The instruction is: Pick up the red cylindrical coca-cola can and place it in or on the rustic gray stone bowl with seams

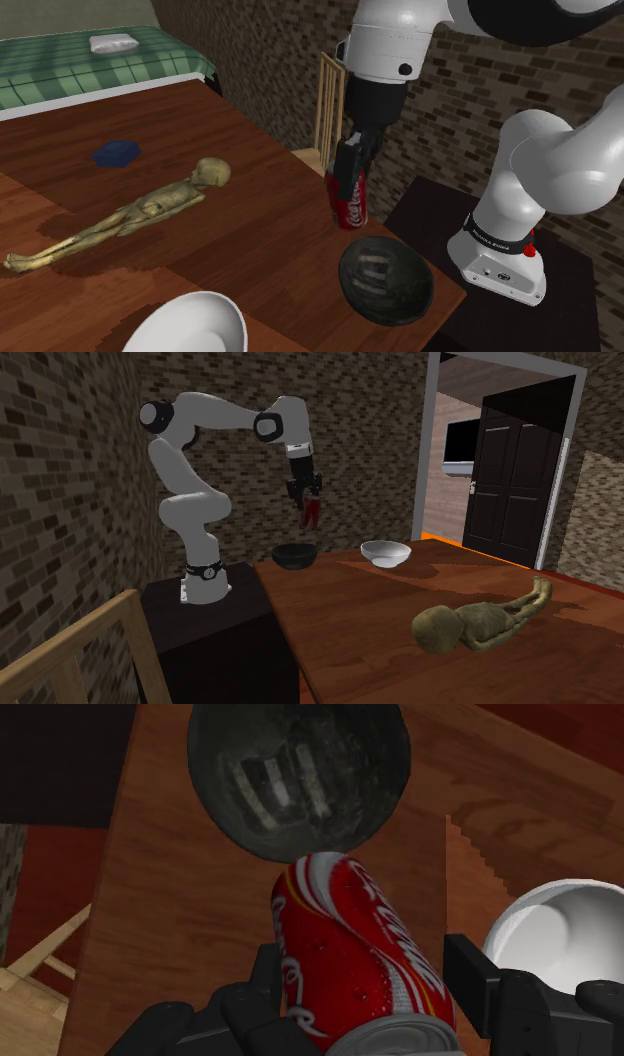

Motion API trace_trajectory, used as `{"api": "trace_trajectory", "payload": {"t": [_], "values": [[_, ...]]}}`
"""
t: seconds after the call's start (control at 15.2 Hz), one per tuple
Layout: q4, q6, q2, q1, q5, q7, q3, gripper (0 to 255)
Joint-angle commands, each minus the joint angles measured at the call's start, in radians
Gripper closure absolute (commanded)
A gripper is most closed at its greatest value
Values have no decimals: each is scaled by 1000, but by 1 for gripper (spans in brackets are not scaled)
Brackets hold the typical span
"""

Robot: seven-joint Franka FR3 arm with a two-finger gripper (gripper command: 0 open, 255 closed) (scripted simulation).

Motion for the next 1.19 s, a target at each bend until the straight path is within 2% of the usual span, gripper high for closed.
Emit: {"api": "trace_trajectory", "payload": {"t": [0.0, 0.4, 1.12], "values": [[-29, -36, -71, 30, 21, 31, 11, 255], [-103, -148, -273, 124, 79, 129, 44, 255], [-242, -8, -270, 150, 139, 110, 100, 255]]}}
